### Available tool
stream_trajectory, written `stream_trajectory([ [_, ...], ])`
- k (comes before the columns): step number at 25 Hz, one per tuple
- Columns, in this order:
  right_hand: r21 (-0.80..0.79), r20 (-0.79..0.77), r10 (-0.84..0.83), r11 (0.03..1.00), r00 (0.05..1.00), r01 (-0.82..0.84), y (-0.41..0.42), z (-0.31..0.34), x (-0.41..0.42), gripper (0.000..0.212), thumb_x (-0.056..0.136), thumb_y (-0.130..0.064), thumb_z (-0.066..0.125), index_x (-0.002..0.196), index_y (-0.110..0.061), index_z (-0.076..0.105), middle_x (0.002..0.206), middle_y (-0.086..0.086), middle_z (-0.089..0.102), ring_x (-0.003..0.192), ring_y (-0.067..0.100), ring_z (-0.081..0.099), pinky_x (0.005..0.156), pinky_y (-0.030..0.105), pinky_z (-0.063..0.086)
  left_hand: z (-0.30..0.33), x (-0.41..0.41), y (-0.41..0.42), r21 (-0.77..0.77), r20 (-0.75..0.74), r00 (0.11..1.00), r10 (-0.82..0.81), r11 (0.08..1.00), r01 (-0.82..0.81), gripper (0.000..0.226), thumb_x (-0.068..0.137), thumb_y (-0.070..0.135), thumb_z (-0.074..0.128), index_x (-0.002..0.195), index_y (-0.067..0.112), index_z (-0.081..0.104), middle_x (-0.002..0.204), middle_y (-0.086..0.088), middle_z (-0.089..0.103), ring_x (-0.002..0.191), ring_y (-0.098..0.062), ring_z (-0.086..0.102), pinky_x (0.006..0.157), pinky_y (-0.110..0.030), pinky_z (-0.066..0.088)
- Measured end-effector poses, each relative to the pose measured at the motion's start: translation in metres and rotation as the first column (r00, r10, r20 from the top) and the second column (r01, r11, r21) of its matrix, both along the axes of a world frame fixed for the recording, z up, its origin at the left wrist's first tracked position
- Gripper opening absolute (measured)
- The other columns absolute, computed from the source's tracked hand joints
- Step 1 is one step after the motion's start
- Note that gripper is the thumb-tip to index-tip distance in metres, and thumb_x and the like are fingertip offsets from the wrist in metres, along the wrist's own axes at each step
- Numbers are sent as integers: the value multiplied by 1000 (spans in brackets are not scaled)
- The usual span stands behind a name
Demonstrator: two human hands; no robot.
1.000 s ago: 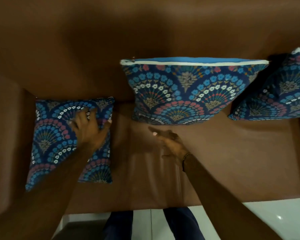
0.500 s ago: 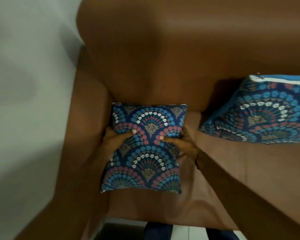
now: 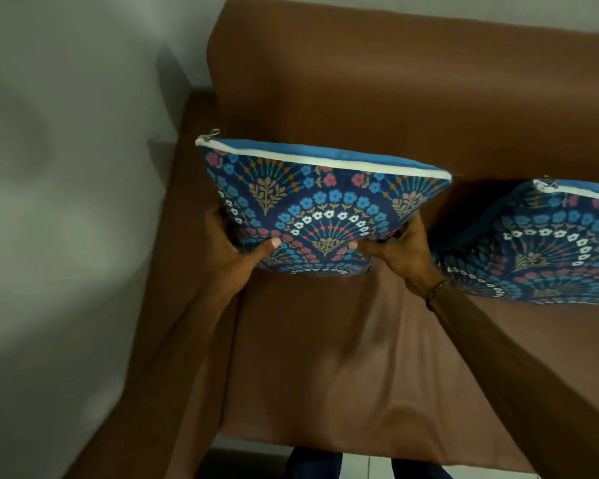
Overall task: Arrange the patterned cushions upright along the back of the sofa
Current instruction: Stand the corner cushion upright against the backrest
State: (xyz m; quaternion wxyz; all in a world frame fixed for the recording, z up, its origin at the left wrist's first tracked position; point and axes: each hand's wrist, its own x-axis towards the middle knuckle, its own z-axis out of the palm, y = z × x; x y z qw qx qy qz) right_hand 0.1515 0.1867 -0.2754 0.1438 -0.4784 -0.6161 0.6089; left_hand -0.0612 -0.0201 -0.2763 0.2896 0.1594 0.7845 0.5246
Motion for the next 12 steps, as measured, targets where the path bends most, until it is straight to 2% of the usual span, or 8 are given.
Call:
stream_trajectory([
  [1, 1, 18, 9, 1000, 1000, -9, -2, -3, -2, 97, 63, -2, 99, 141, -21, 44, 124, -19, 64, 110, -8, 65, 99, 34, 59, 0, 3, -3, 2, -7, 1000, 5, 1000, -5, 98, 73, 17, 96, 150, 19, 35, 151, 2, 54, 140, -15, 57, 111, -52, 55],
  [4, -10, 23, 22, 1000, 999, -22, -2, -5, -1, 97, 62, 0, 99, 138, -24, 45, 119, -24, 61, 98, -23, 62, 88, 13, 56, 1, 20, -2, 20, -76, 997, 27, 999, -25, 84, 80, 34, 92, 146, 37, 41, 150, 8, 56, 140, -13, 57, 111, -47, 54],
  [6, -19, 24, 58, 998, 998, -57, 1, -4, 10, 94, 63, 0, 99, 135, -26, 46, 120, -25, 61, 99, -21, 62, 82, 7, 56, -1, 49, -4, -51, -95, 987, 129, 990, -134, 74, 83, 46, 85, 142, 25, 45, 143, -1, 60, 132, -18, 62, 107, -47, 56],
  [7, -29, 34, 80, 996, 996, -79, 3, -2, 18, 90, 63, -1, 99, 133, -25, 48, 119, -22, 62, 99, -18, 62, 81, 7, 56, -4, 66, -5, -105, -116, 979, 166, 978, -178, 67, 85, 50, 80, 134, 18, 47, 134, -8, 61, 122, -23, 65, 102, -52, 57],
  [9, -66, 66, 63, 996, 996, -58, 8, -4, 45, 79, 67, 1, 97, 132, -15, 54, 114, -7, 65, 89, -12, 67, 75, 11, 59, -12, 105, -4, -211, -191, 978, 86, 969, -126, 42, 89, 47, 70, 114, 22, 47, 109, -16, 62, 97, -33, 65, 91, -60, 55],
  [10, -114, 77, 26, 993, 997, -17, 11, -6, 67, 70, 71, 7, 93, 130, -7, 57, 108, 1, 64, 79, -12, 69, 69, 11, 59, -17, 128, 1, -267, -200, 980, 1, 962, -55, 33, 92, 41, 70, 108, 23, 47, 100, -16, 61, 89, -33, 63, 89, -57, 54],
  [12, -117, 163, 23, 993, 986, -4, 22, -10, 118, 50, 76, 9, 88, 120, 3, 65, 96, 11, 64, 71, -6, 69, 67, 11, 57, -21, 170, 23, -288, -193, 975, -110, 956, 51, 30, 93, 32, 72, 105, 12, 54, 97, -16, 63, 87, -32, 62, 92, -49, 53],
])
